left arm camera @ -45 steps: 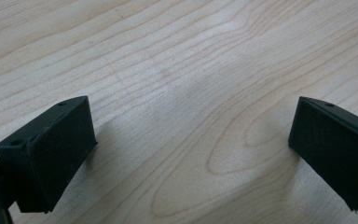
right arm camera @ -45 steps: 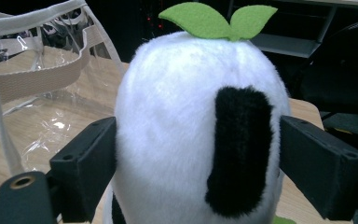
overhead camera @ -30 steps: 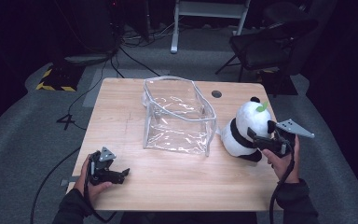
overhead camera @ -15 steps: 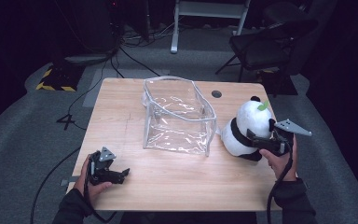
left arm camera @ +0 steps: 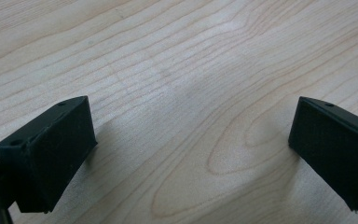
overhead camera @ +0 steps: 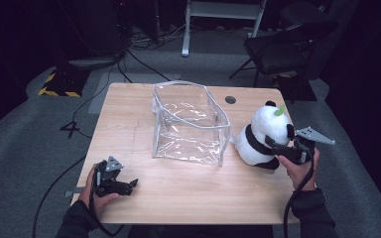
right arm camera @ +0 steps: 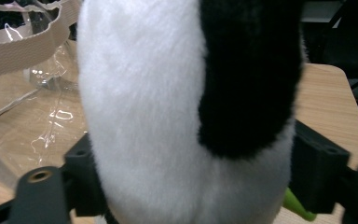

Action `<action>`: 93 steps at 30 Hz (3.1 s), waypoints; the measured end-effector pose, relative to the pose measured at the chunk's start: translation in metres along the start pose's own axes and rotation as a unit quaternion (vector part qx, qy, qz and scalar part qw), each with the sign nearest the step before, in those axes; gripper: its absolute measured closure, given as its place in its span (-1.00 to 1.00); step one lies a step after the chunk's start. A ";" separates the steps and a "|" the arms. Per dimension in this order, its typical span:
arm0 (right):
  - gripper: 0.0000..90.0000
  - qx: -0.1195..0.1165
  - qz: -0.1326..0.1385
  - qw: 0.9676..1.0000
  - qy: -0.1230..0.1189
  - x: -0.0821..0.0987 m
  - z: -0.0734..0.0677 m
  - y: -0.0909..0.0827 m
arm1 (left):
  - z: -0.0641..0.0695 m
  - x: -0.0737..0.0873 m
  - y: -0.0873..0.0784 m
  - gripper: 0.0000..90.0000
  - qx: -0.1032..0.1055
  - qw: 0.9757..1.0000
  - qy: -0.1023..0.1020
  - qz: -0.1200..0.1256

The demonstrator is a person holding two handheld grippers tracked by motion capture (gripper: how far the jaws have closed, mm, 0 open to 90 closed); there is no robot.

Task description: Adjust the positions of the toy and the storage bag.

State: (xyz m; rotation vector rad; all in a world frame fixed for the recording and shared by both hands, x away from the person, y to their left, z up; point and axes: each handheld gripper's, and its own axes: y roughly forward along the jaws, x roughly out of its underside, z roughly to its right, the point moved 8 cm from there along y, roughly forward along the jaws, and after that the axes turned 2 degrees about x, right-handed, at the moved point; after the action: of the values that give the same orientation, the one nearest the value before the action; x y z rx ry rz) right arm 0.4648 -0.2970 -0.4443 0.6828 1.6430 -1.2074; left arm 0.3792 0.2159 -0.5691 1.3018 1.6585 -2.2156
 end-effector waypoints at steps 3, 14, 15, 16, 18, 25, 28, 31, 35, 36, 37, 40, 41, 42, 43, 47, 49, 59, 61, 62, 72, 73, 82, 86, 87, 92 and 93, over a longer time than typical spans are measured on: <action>-0.37 -0.005 0.003 1.000 -0.006 0.001 0.001 -0.003 | 0.000 0.000 0.000 -0.99 0.000 1.000 0.000 0.000; -0.10 -0.005 0.030 0.999 -0.012 0.002 0.005 -0.017 | 0.000 0.000 0.000 -0.99 -0.001 1.000 0.000 0.000; -0.10 -0.007 0.029 0.999 -0.011 0.002 0.005 -0.018 | 0.000 0.000 0.000 -0.99 0.000 1.000 0.000 0.000; -0.10 -0.009 0.031 0.999 -0.011 0.002 0.006 -0.019 | 0.000 0.000 0.000 -0.99 0.000 1.000 0.000 0.000; -0.10 -0.011 0.031 0.999 -0.014 0.002 0.006 -0.021 | 0.000 0.000 0.000 -0.99 0.000 1.000 0.000 0.000; -0.06 -0.006 0.034 0.999 -0.029 0.001 0.005 -0.025 | 0.000 0.000 0.000 -0.99 0.000 1.000 0.000 0.000; -0.05 -0.005 0.042 0.999 -0.030 -0.002 0.003 -0.027 | 0.000 0.000 0.000 -0.99 0.000 1.000 0.000 0.000; -0.05 -0.016 0.050 0.998 -0.031 -0.007 -0.001 -0.031 | 0.000 0.000 0.000 -0.99 0.000 1.000 0.000 0.000; -0.05 -0.014 0.058 0.997 -0.043 -0.015 -0.006 -0.034 | 0.000 0.000 0.000 -0.99 0.000 1.000 0.000 0.000; -0.05 -0.014 0.058 0.997 -0.043 -0.015 -0.006 -0.034 | 0.000 0.000 0.000 -0.99 0.000 1.000 0.000 0.000; -0.05 -0.016 0.061 0.997 -0.045 -0.018 -0.008 -0.036 | 0.000 0.000 0.000 -0.99 0.000 1.000 0.000 0.000; -0.05 -0.018 0.065 0.997 -0.047 -0.021 -0.010 -0.037 | 0.000 0.000 0.000 -0.99 0.000 1.000 0.000 0.000; -0.05 -0.018 0.065 0.997 -0.047 -0.021 -0.010 -0.037 | 0.000 0.000 0.000 -0.99 0.000 1.000 0.000 0.000; -0.05 -0.018 0.065 0.997 -0.048 -0.023 -0.011 -0.038 | 0.000 0.000 0.000 -0.99 0.000 1.000 0.000 0.000; -0.05 -0.017 0.070 0.996 -0.049 -0.027 -0.011 -0.039 | 0.000 0.000 0.000 -0.99 0.000 1.000 0.000 0.000; -0.05 -0.018 0.080 0.996 -0.048 -0.037 -0.013 -0.043 | 0.000 0.000 0.000 -0.99 0.000 1.000 0.000 0.000; -0.05 -0.019 0.084 0.995 -0.052 -0.043 -0.015 -0.044 | 0.000 0.000 0.000 -0.99 0.000 1.000 0.000 0.000; -0.05 -0.019 0.102 0.993 -0.063 -0.072 -0.022 -0.047 | 0.000 0.000 0.000 -0.99 0.000 1.000 0.000 0.000; -0.05 -0.019 0.103 0.992 -0.064 -0.075 -0.022 -0.047 | 0.000 0.000 0.000 -0.99 0.000 1.000 0.000 0.000; -0.05 -0.019 0.105 0.992 -0.065 -0.078 -0.022 -0.047 | 0.000 0.000 0.000 -0.99 0.000 1.000 0.000 0.000; -0.05 -0.016 0.133 0.987 -0.086 -0.118 -0.030 -0.056 | 0.000 0.000 0.000 -0.99 0.000 1.000 0.000 0.000; -0.05 -0.017 0.135 0.987 -0.086 -0.121 -0.031 -0.057 | 0.000 0.000 0.000 -0.99 0.000 1.000 0.000 0.000; -0.05 -0.020 0.146 0.984 -0.097 -0.147 -0.044 -0.057 | 0.000 0.000 0.000 -0.99 0.000 1.000 0.000 0.000; -0.05 -0.024 0.154 0.983 -0.095 -0.157 -0.049 -0.057 | 0.000 0.000 0.000 -0.99 0.000 1.000 0.000 0.000; -0.05 -0.026 0.155 0.983 -0.095 -0.159 -0.050 -0.058 | 0.000 0.000 0.000 -0.99 0.000 1.000 0.000 0.000; -0.05 -0.032 0.162 0.981 -0.104 -0.173 -0.062 -0.059 | 0.000 0.000 0.000 -0.99 -0.001 1.000 0.000 0.000; -0.05 -0.032 0.162 0.981 -0.104 -0.173 -0.062 -0.059 | 0.000 0.000 0.000 -0.99 0.000 1.000 0.000 0.000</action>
State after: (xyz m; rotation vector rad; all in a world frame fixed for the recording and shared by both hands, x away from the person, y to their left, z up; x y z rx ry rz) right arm 0.4604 -0.2442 -0.2593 0.7253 1.3328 -0.9523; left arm 0.3792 0.2160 -0.5690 1.3024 1.6593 -2.2148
